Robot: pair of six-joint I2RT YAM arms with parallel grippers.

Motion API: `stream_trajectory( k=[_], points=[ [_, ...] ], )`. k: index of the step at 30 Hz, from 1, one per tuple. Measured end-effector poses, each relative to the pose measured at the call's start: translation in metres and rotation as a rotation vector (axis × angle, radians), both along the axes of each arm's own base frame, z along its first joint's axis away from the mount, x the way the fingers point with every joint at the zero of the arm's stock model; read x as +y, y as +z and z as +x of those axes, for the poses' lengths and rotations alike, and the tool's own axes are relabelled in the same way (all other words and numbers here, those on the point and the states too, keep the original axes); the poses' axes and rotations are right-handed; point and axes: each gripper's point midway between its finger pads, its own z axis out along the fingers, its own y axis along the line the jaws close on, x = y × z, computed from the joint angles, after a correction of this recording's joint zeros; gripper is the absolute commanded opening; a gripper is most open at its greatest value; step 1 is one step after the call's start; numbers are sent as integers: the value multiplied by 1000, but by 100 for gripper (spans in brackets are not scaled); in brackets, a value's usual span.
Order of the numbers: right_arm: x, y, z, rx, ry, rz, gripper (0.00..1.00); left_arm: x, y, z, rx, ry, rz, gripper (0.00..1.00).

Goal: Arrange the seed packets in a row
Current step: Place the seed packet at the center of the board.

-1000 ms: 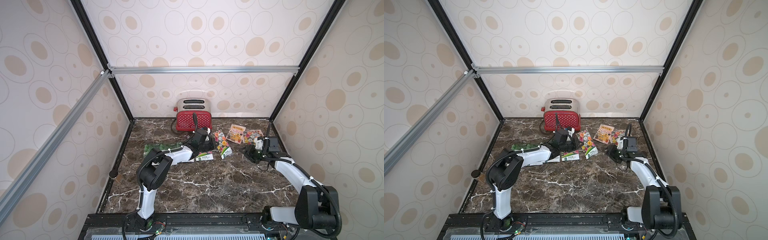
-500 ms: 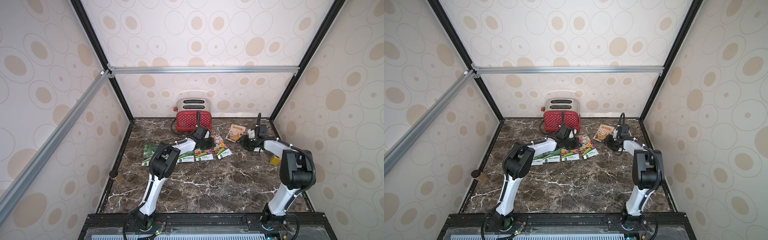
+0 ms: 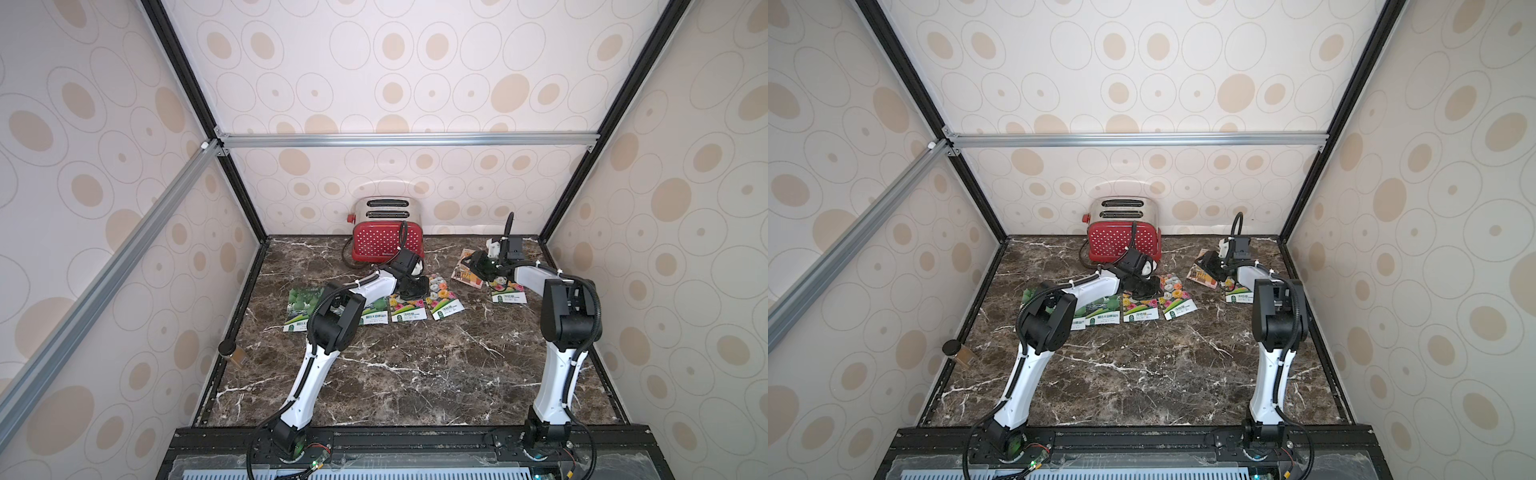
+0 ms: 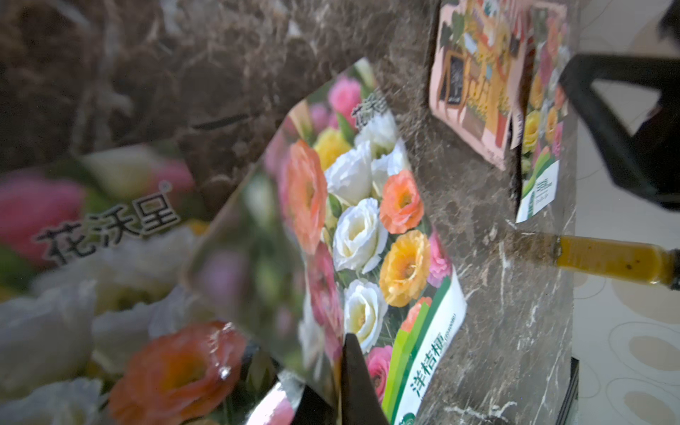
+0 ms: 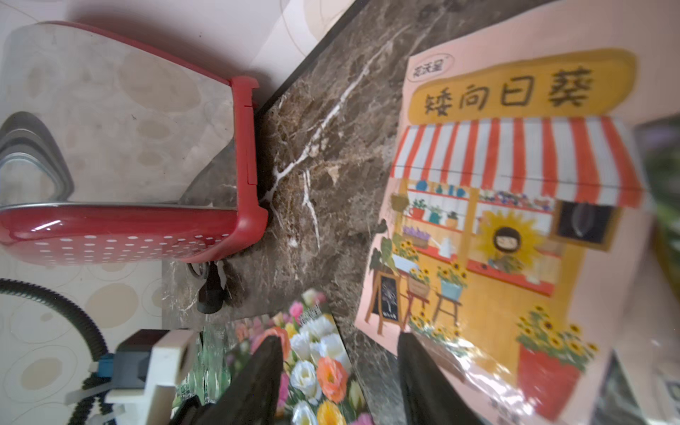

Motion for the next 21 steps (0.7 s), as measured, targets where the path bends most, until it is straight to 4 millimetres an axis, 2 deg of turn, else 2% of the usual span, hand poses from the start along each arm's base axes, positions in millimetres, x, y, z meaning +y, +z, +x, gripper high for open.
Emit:
stream_trajectory(
  k=[6, 14, 21],
  points=[
    [15, 2, 12, -24, 18, 65, 53, 0, 2, 4, -12, -27, 31, 10],
    [19, 4, 24, -33, 18, 83, 52, 1, 1, 5, -11, -32, 53, 17],
    [20, -10, 27, -9, 19, 81, 52, -1, 3, 10, -21, -30, 50, 24]
  ],
)
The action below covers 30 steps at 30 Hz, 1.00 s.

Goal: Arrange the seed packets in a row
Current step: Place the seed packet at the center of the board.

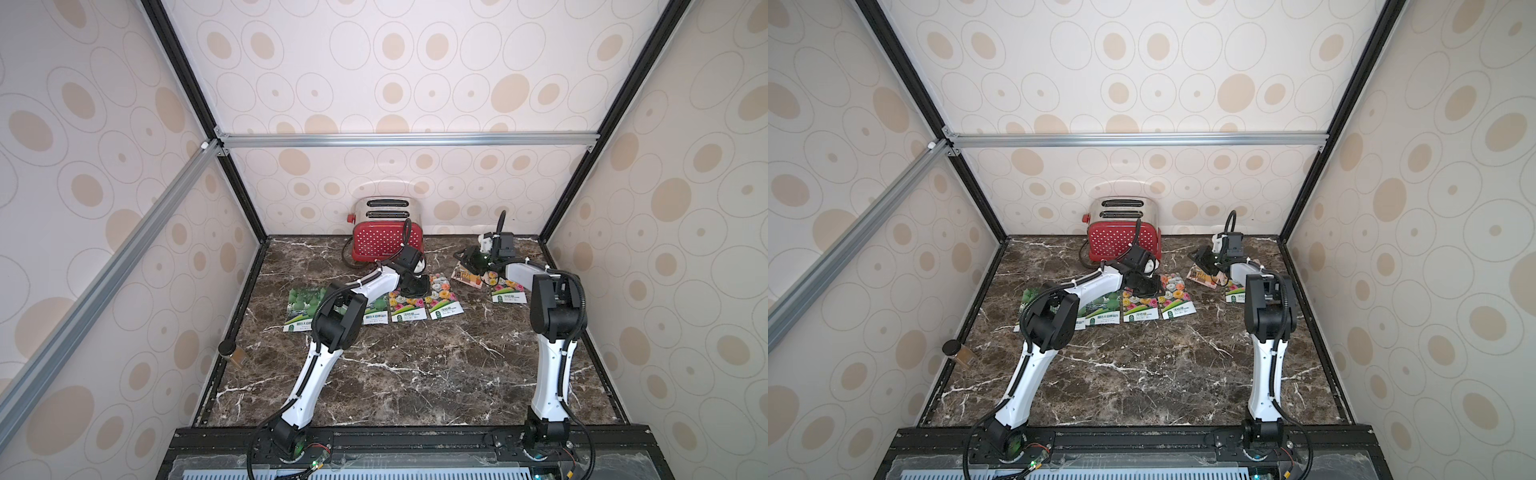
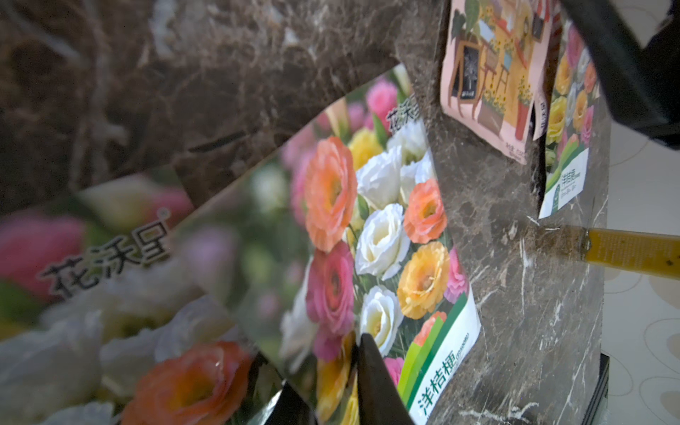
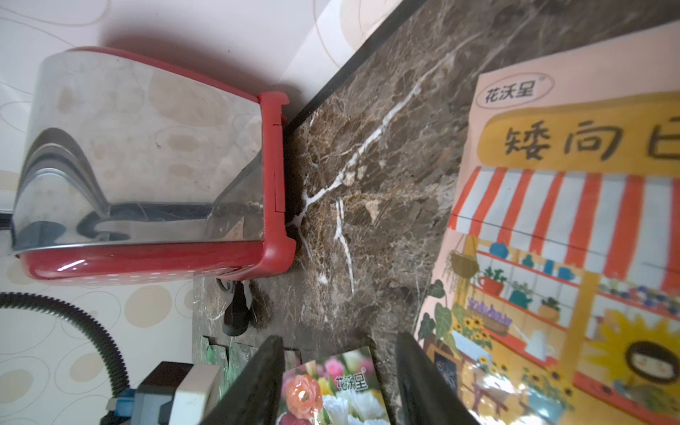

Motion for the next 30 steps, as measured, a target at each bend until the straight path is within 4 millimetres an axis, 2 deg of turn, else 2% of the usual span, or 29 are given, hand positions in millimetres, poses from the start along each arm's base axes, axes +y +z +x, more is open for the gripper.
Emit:
stream_trajectory(
  k=[5, 9, 12, 22, 30],
  points=[
    [0, -14, -3, 34, 1, -3, 52, -3, 3, 5, -11, 1, -11, 36],
    [0, -15, -3, 35, 2, -5, 52, -4, 4, 6, -15, 3, -11, 40],
    [0, -16, -3, 32, 5, -8, 51, -4, 5, 7, -18, 5, -9, 48],
    [0, -28, -5, 56, 8, -11, 51, 5, 6, 17, -62, 47, 42, 54],
    [-1, -27, -4, 52, 9, -18, 51, 15, 6, 18, -77, 77, 89, 54]
  ],
)
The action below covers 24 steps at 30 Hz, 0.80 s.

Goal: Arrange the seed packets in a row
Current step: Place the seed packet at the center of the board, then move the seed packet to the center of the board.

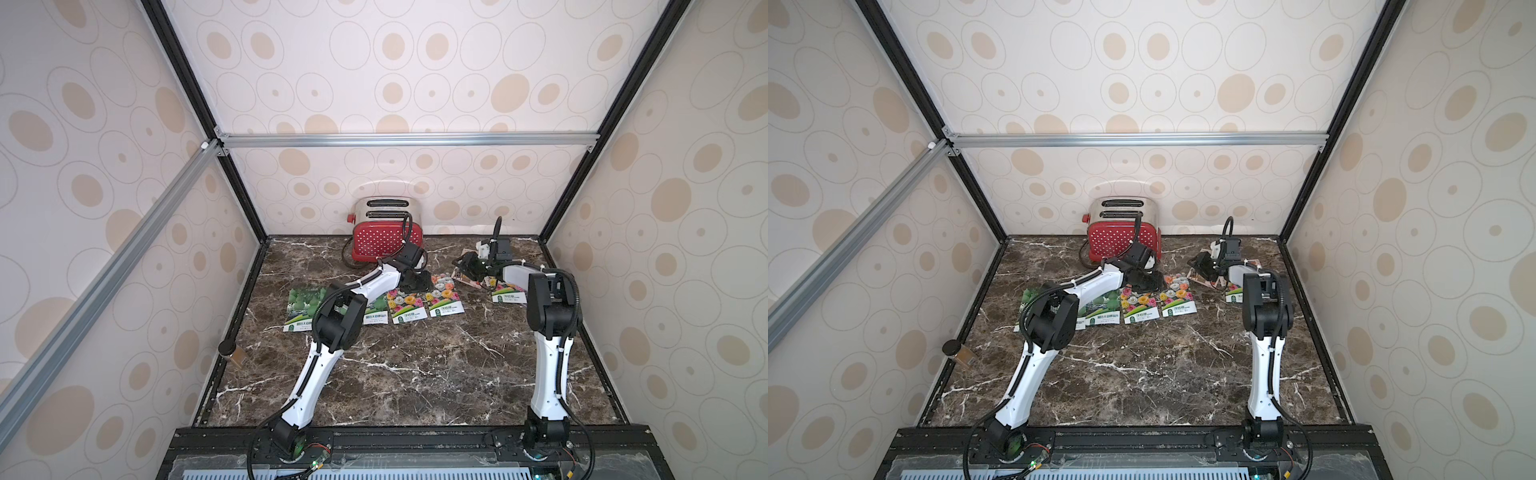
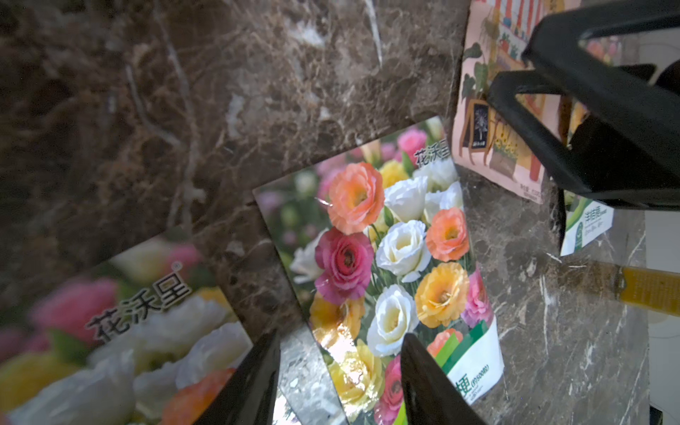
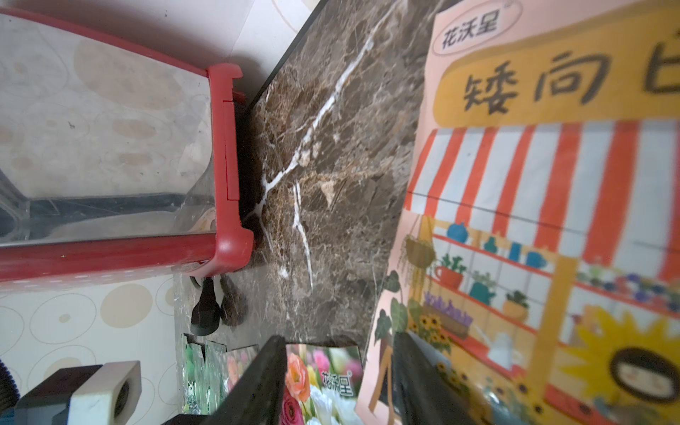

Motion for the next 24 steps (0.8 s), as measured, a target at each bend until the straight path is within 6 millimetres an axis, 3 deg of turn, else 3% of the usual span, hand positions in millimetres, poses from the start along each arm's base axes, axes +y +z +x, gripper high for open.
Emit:
stream_trajectory(
  k=[9, 24],
  points=[
    [-3, -3, 5, 9, -14, -18, 50, 11, 2, -13, 13, 6, 23, 55],
    [-34, -13, -18, 76, -86, -92, 48, -8, 14, -10, -24, -36, -55, 56]
  ],
)
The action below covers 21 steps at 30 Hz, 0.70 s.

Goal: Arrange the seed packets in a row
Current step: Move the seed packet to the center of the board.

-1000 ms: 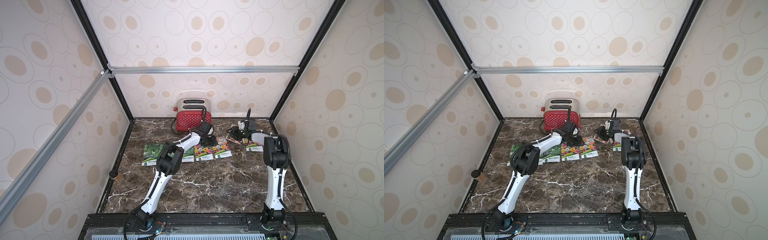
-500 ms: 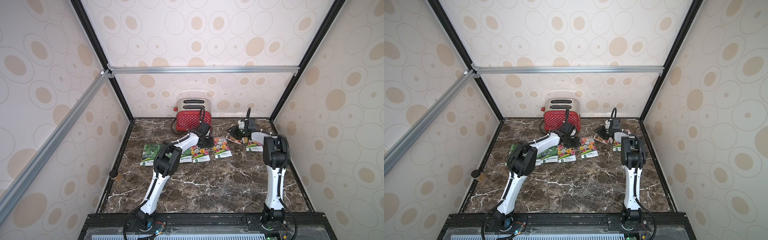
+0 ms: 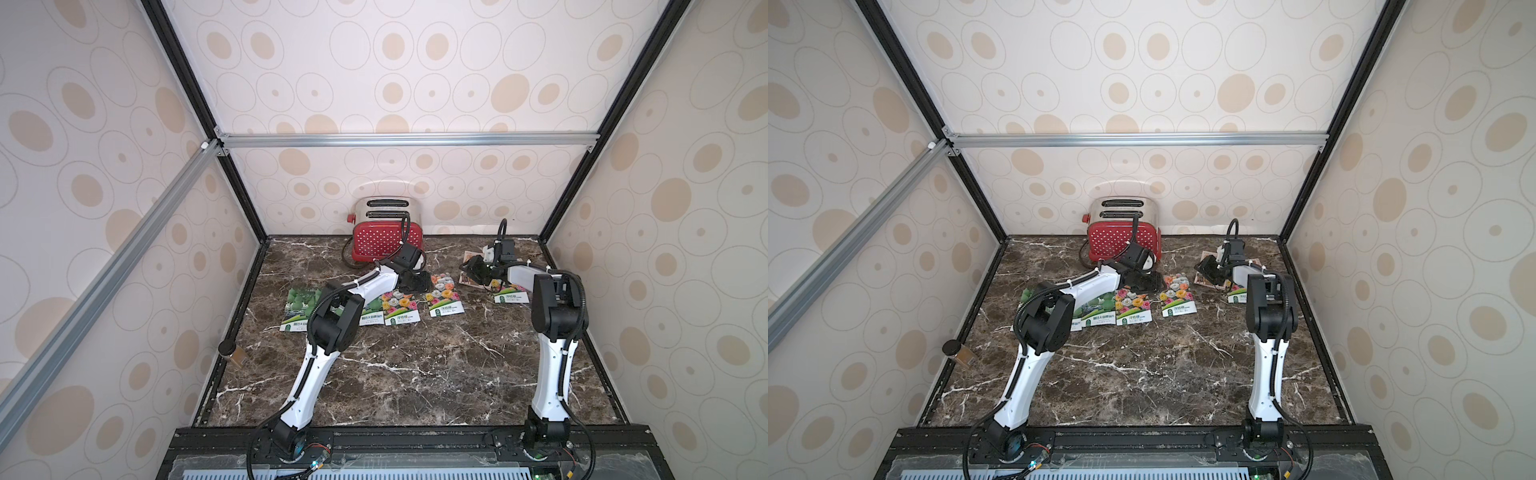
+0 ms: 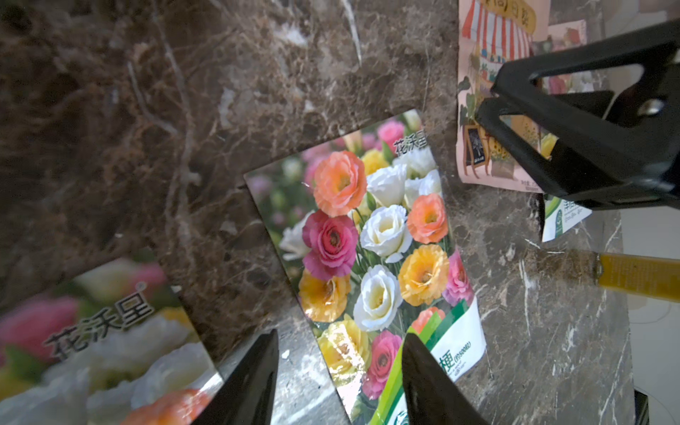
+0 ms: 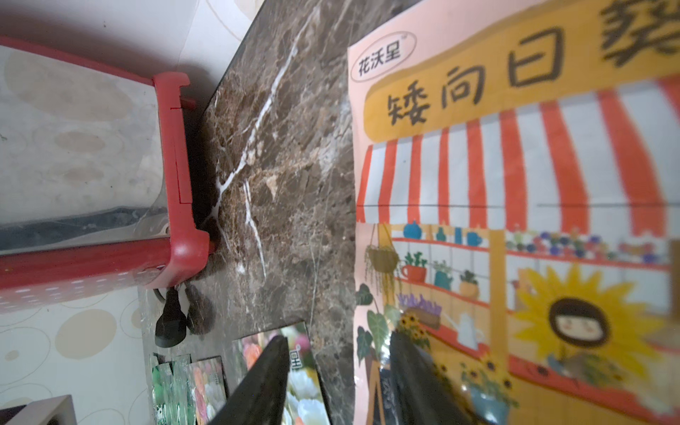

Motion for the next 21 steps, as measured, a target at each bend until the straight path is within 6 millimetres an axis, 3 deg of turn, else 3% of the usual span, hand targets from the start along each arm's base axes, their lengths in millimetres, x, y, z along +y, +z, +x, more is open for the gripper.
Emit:
stream_trajectory(
  k=[16, 21],
  points=[
    [-5, 0, -25, 7, 8, -9, 48, -9, 24, 0, -36, -20, -48, 56],
    [-4, 1, -35, 2, 22, -9, 48, -25, 27, -9, -37, -46, -59, 56]
  ],
)
